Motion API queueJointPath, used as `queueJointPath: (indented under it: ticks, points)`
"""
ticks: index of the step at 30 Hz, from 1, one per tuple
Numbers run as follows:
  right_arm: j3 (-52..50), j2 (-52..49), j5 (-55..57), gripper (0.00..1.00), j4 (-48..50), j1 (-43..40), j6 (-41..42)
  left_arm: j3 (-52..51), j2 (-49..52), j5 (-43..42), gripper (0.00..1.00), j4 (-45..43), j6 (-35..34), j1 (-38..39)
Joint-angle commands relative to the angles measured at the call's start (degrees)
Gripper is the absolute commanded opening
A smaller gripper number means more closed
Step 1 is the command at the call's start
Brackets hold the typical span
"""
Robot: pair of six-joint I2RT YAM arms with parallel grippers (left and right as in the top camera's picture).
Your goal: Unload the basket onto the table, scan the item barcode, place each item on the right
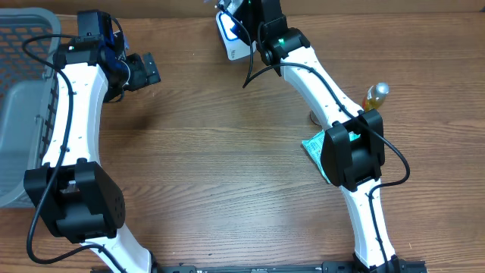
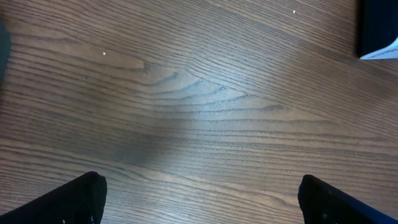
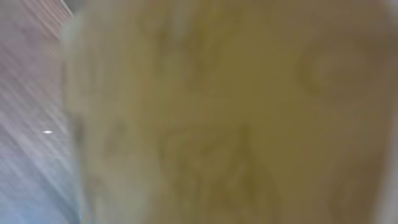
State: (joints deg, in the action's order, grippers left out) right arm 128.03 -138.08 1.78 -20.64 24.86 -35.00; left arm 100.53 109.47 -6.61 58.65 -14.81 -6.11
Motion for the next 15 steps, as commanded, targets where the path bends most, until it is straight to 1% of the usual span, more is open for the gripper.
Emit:
queueJointPath:
  ticks: [1,8,13,15]
  points:
    - [0.61,0.2,-4.98,0.04,-1.03,0.33,5.66,1.2,-0.42,0.2,1.0,-0.17,0.44,0.13]
    - [0.61,0.2,-8.2,0.04,-1.49,0.76,11.3,1.2,-0.42,0.2,1.0,-0.17,0.46,0.13]
    - [0.61,0.2,-8.35,0.04,-4.55,1.16,11.61,1.2,-0.42,0.2,0.99,-0.17,0.44,0.13]
    - [0.61,0.2,-8.72,0.04,-4.74,1.31,14.32,1.2,-0.42,0.2,1.0,-0.17,0.46,0.13]
